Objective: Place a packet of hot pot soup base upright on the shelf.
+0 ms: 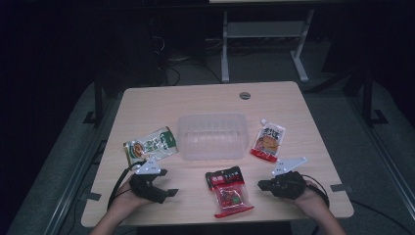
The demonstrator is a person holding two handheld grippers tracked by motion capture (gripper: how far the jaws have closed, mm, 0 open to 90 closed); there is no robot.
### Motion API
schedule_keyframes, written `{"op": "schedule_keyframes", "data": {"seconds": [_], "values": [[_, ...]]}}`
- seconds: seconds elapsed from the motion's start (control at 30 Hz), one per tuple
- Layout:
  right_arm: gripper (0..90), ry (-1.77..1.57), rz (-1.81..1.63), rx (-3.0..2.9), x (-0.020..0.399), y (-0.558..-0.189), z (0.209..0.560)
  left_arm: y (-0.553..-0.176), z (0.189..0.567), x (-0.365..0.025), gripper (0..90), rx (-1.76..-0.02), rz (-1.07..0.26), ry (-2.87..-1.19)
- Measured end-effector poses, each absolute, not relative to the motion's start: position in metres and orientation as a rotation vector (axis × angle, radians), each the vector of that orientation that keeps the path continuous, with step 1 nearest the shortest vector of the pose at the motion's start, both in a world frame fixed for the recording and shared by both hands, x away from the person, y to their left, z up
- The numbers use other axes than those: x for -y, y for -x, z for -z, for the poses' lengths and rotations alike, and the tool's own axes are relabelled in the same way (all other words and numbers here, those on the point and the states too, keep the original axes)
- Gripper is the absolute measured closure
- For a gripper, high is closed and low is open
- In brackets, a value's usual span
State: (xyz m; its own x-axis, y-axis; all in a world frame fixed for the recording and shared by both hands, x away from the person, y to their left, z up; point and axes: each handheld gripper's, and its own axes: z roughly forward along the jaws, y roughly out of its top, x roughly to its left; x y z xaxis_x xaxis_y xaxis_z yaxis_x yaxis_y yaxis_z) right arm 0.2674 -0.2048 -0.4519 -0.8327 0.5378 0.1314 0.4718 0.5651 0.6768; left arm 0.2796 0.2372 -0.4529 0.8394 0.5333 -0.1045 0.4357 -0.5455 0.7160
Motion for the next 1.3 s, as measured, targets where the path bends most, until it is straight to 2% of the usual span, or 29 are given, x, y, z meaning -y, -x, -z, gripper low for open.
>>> {"op": "schedule_keyframes", "data": {"seconds": [0.17,1.3], "values": [[89.7,-0.796,-1.114,-2.775,0.198,-0.263,0.454,-0.279,0.452,-0.235,15.6,-0.700,-0.144,-2.233],[89.8,-0.473,-1.124,-2.975,0.148,-0.262,0.458,-0.266,0.449,-0.251,15.7,-0.765,-0.152,-2.236]]}}
